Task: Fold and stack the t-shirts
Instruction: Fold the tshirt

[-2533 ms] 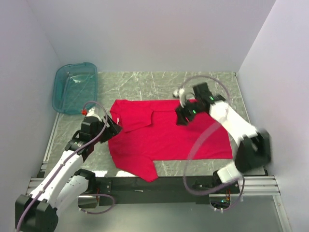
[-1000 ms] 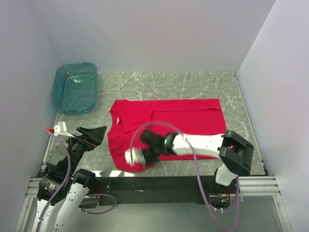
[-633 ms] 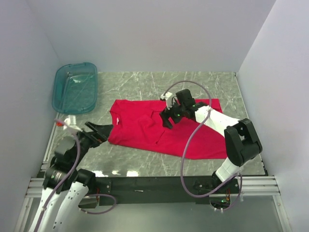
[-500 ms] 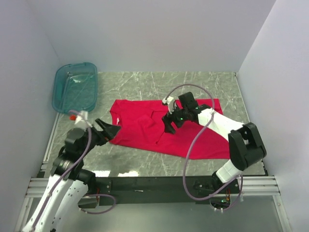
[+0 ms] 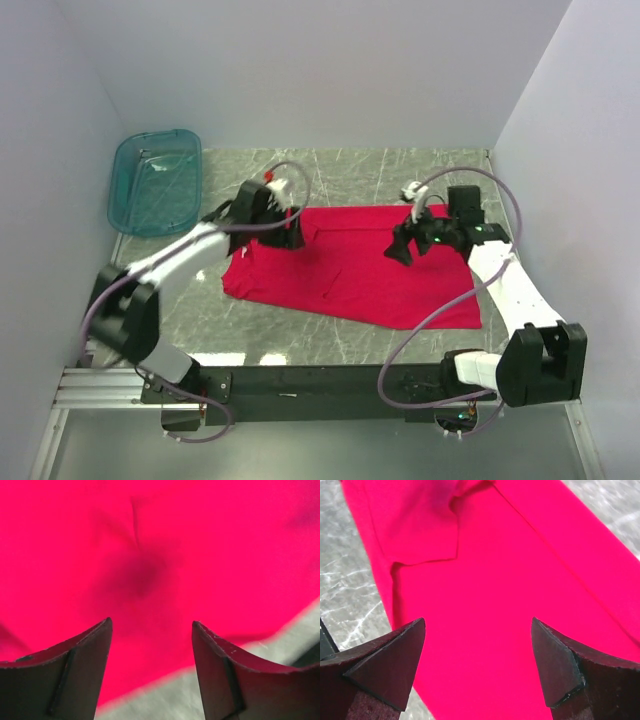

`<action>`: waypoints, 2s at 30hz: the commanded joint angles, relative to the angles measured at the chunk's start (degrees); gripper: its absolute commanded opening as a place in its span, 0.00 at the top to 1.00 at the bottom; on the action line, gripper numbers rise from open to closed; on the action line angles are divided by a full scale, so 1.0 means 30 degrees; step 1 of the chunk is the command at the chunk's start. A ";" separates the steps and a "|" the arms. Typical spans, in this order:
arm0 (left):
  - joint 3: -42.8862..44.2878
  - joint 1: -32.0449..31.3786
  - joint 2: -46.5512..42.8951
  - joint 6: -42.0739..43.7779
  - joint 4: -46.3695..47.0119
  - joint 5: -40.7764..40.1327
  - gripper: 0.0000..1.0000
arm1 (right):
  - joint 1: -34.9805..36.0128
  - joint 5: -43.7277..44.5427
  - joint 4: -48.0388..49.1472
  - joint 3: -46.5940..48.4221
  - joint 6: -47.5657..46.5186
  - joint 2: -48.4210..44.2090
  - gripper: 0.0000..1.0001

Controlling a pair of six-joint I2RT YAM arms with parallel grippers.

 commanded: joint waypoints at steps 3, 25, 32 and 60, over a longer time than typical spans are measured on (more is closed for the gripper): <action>0.5747 -0.0025 0.5316 0.6084 -0.2389 -0.0917 0.34 | -0.1998 -0.2166 -0.0561 -0.0990 -0.0424 -0.1634 0.08; 1.1672 0.1762 1.2735 0.8607 -0.5588 0.4852 0.48 | -0.3581 -0.3017 -0.0825 -0.1079 -0.0482 -0.1343 0.08; 1.1936 0.1762 1.2999 0.8343 -0.5646 0.5498 0.50 | -0.3699 -0.3105 -0.0854 -0.0991 -0.0395 -0.1255 0.08; 1.1002 0.1879 1.0486 0.7640 -0.4741 0.6436 0.99 | -0.4138 -0.3019 -0.1583 -0.0816 -0.1124 -0.1079 0.07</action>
